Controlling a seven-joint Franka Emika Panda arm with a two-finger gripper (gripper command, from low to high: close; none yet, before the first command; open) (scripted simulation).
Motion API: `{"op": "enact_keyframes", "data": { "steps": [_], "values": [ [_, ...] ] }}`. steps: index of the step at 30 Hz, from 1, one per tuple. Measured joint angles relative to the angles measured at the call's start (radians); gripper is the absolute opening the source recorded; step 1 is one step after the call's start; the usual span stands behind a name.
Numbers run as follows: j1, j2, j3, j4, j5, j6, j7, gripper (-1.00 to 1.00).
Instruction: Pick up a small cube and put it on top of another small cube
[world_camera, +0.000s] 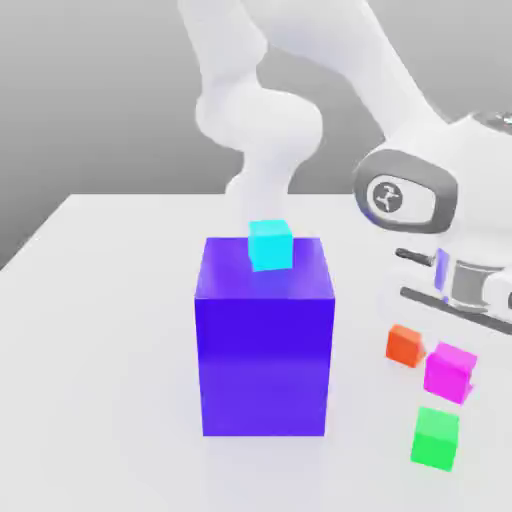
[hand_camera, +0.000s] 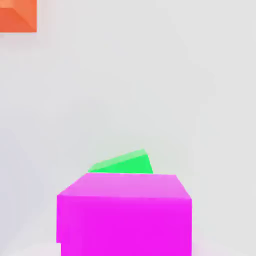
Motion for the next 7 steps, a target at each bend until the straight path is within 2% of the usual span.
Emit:
{"op": "enact_keyframes", "data": {
  "steps": [4, 5, 7],
  "values": [
    [0.117, -0.066, -0.145, 0.017, -0.111, 0.041, 0.074, -1.0],
    [0.14, -0.083, -0.176, 0.021, -0.138, 0.05, 0.093, 1.0],
    [0.14, -0.083, -0.176, 0.021, -0.138, 0.05, 0.092, 1.0]
  ]
}}
